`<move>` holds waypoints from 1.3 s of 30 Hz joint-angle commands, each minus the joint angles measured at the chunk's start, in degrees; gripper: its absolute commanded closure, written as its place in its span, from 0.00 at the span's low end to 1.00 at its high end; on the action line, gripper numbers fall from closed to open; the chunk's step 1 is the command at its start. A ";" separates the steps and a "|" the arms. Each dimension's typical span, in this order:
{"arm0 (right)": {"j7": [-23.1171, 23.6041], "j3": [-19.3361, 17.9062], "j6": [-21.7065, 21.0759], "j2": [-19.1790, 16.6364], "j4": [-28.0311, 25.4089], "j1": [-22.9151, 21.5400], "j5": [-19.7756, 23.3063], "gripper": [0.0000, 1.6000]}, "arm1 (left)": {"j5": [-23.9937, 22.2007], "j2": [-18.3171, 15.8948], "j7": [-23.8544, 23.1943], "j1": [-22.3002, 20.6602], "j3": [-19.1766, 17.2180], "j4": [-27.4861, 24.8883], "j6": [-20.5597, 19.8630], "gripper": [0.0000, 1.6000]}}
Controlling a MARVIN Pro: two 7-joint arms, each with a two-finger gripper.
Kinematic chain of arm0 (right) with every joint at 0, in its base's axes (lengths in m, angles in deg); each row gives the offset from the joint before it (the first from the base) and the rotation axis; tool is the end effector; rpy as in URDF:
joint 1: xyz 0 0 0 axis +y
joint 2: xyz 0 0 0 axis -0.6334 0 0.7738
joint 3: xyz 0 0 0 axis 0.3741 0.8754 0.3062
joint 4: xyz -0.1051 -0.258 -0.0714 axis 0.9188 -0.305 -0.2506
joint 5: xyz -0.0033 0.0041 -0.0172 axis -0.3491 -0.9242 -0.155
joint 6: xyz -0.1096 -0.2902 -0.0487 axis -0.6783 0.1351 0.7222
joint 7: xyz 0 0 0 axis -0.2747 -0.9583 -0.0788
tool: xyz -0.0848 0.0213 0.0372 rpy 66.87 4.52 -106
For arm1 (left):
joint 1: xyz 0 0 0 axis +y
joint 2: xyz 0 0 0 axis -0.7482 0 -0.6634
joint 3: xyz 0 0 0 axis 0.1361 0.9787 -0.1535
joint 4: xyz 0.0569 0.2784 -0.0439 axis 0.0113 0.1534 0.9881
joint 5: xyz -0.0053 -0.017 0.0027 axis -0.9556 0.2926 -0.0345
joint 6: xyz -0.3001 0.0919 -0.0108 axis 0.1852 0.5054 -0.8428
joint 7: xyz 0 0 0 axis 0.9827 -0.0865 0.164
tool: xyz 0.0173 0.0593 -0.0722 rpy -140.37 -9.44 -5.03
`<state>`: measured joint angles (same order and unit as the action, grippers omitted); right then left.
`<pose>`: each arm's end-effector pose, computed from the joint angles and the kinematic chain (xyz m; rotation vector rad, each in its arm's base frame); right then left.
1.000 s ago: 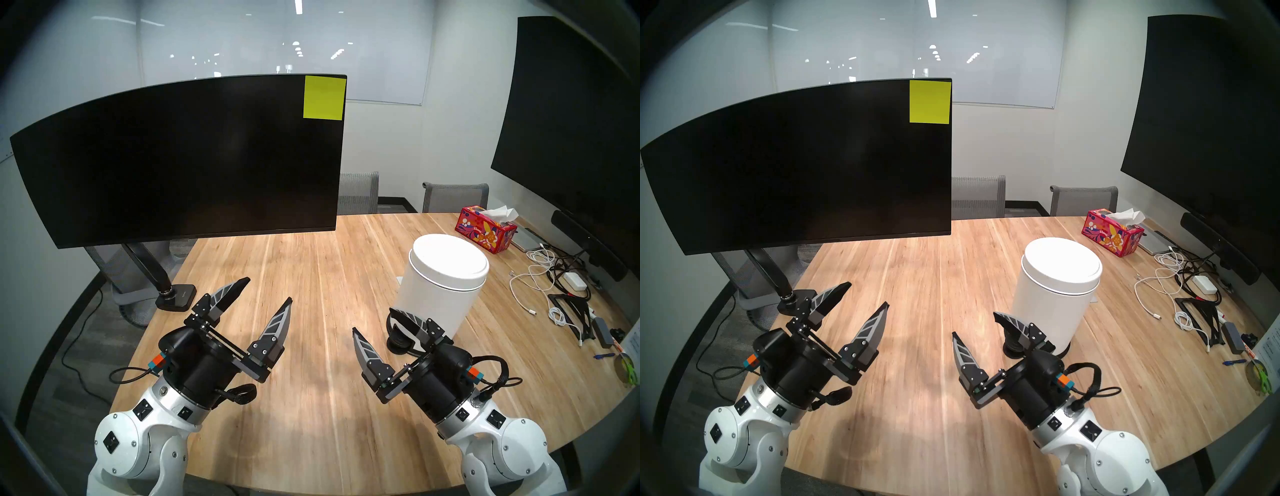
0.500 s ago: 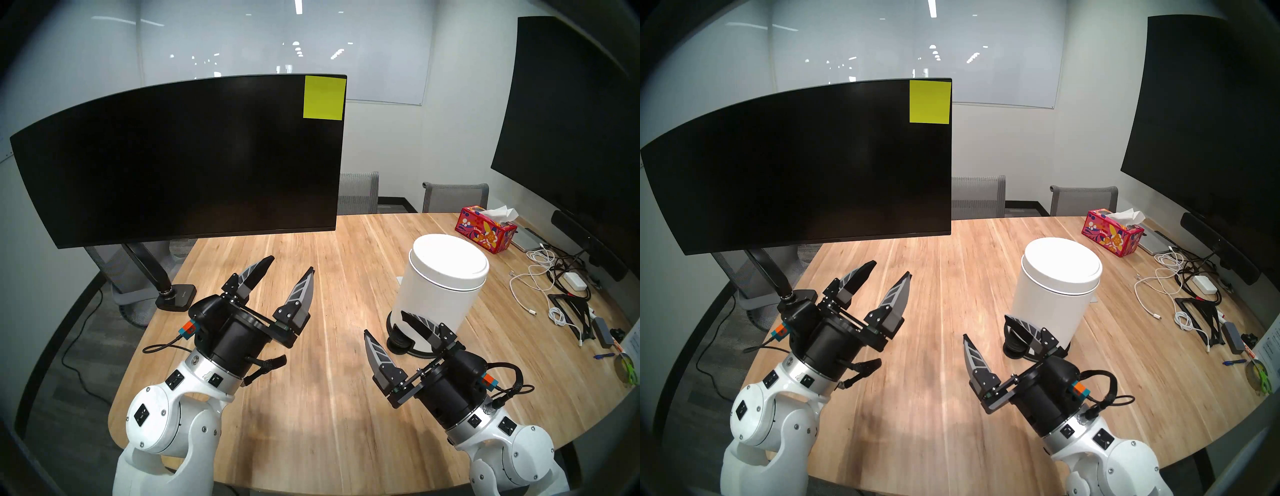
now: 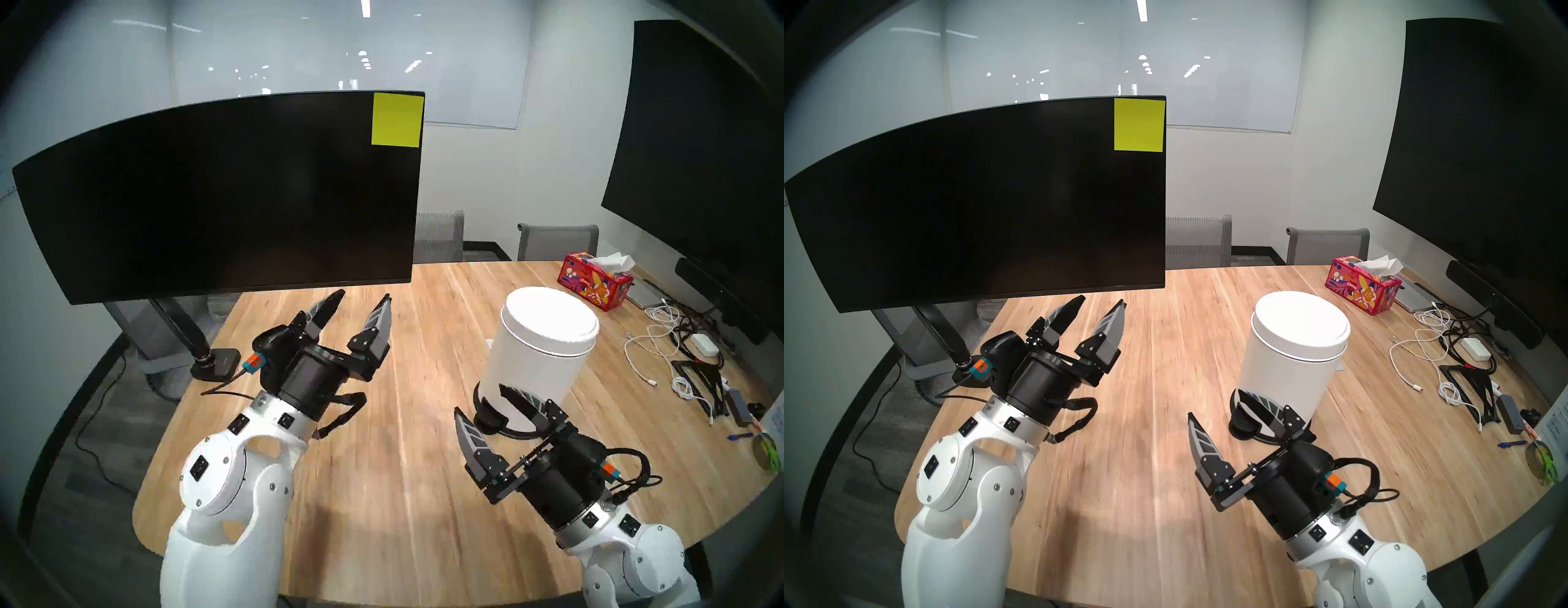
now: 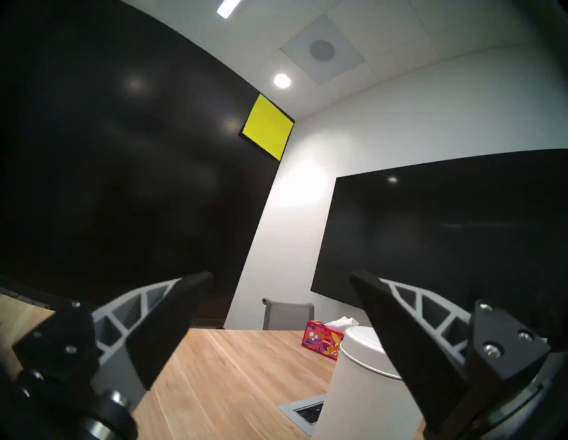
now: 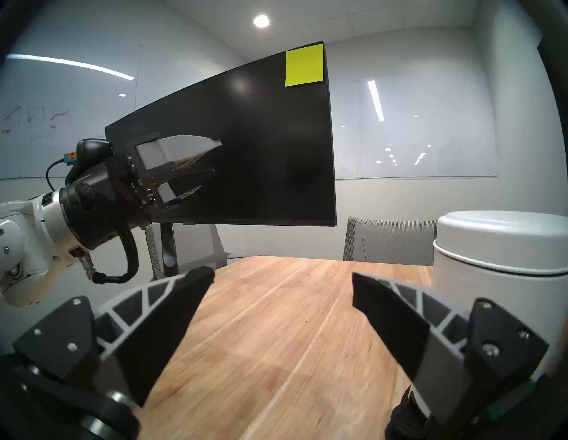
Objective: Peel the sticky note off the monitor, open the trash can lid and drop the sticker into the trash can
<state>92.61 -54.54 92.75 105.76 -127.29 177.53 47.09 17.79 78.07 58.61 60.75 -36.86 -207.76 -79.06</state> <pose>0.1943 0.0192 -0.2150 -1.7512 -0.5145 -2.0118 0.3030 -0.0642 -0.1597 1.4365 -0.1431 2.0274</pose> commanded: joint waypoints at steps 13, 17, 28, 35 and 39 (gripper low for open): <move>1.08 -0.61 0.46 0.54 -0.98 -0.44 0.96 0.00 | -1.11 1.38 4.98 -14.77 1.45 4.20 -3.67 0.00; 1.23 -0.74 0.41 0.67 -0.74 -0.63 1.03 0.00 | -1.48 1.46 5.91 -16.34 1.88 5.20 -4.27 0.00; 1.53 -1.15 0.35 0.99 -0.17 -1.02 1.19 0.00 | -2.44 2.01 7.84 -22.69 3.92 8.97 -6.18 0.00; 1.73 -1.58 0.38 1.32 0.27 -1.36 1.47 0.00 | -3.62 2.59 9.34 -26.67 5.59 10.85 -7.16 0.00; 1.81 -1.84 0.40 1.41 0.41 -1.53 1.59 0.00 | -4.08 3.19 9.94 -28.88 5.69 11.98 -7.58 0.00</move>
<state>94.60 -56.13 92.77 106.89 -126.12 176.53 48.16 14.70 79.83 68.13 37.69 -31.78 -195.95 -86.64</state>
